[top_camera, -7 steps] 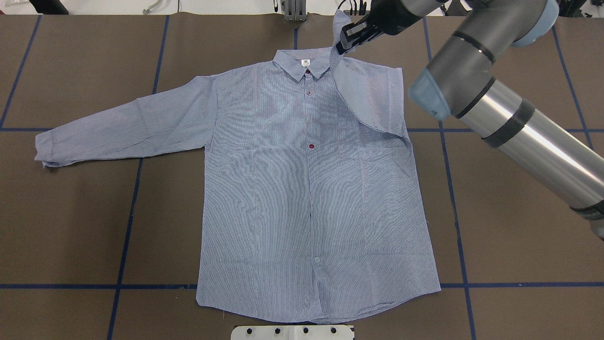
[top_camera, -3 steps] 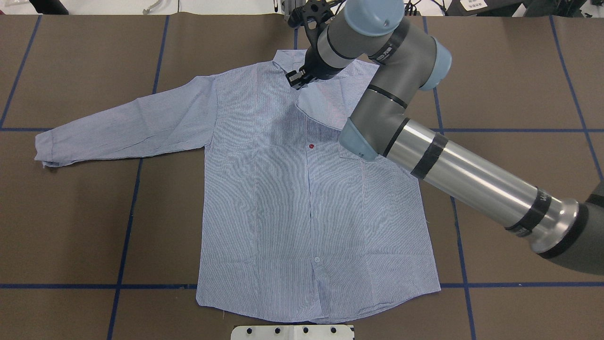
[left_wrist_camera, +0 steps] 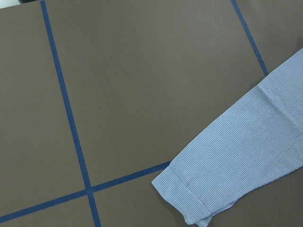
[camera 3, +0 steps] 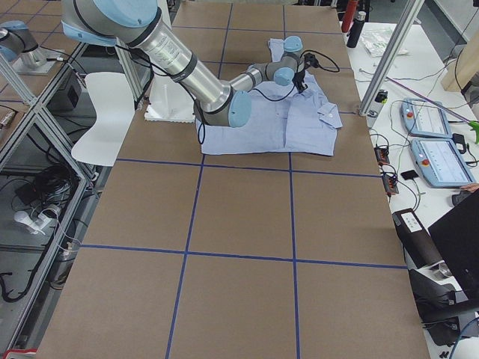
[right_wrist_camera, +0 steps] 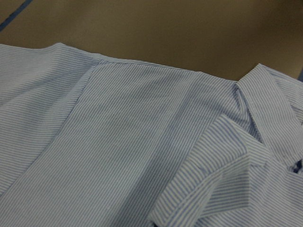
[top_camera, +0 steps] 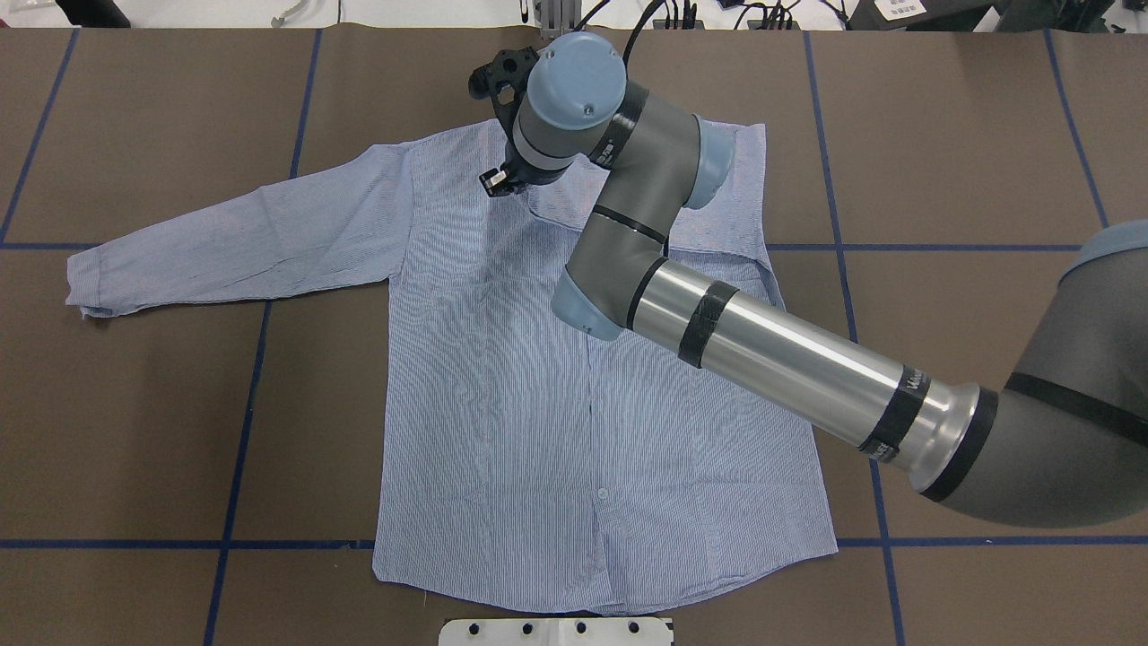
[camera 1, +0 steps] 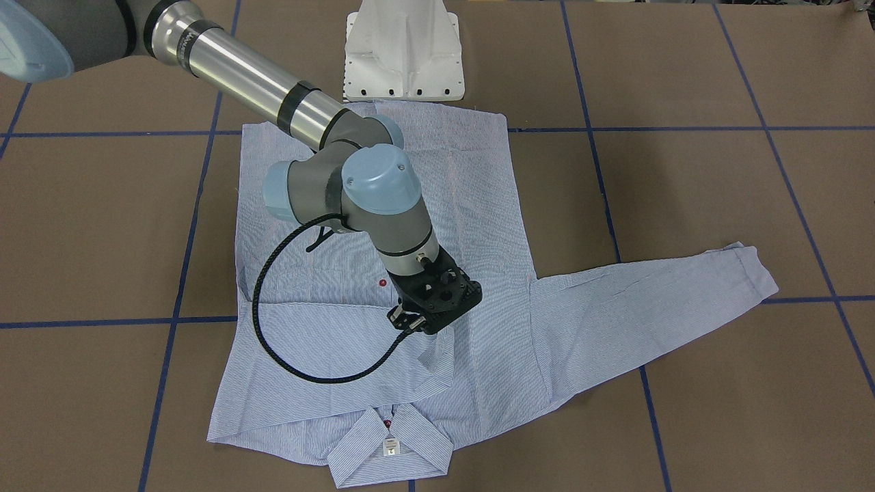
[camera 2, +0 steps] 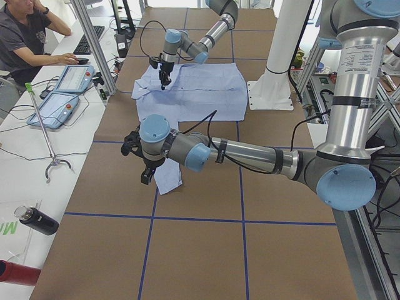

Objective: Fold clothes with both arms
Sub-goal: 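Lay the sleeve across the chest below the collar with the right gripper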

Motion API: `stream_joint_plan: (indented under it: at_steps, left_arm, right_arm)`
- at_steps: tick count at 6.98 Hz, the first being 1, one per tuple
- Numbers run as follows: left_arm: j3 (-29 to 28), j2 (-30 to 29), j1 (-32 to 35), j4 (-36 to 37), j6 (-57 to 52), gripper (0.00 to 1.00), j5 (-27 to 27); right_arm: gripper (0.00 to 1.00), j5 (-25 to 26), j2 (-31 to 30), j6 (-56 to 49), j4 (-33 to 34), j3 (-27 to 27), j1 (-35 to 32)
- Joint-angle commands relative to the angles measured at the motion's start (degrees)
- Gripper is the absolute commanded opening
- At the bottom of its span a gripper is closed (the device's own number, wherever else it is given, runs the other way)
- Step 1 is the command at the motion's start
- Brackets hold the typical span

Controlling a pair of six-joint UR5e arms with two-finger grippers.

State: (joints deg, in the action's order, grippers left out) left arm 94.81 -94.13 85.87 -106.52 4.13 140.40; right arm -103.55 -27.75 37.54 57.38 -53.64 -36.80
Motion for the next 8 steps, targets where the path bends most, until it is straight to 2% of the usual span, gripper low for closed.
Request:
stream_joint_plan:
  at_steps: [1,2,8]
  left_arm:
    - [-0.1,0.0,0.0,0.0,0.0,1.0,0.0]
    - [0.0,0.0,0.0,0.0,0.0,1.0,0.0]
    - [0.2,-0.2,0.0,-0.3,0.0,1.0,0.0]
  right_arm:
    - [0.99,7.0,1.7,0.1,-2.2,2.5,3.6]
    - [1.0,8.5,1.9,0.1,-2.1,2.5,4.4]
    - [1.0,8.2,0.9,0.3,0.2,2.0,2.6]
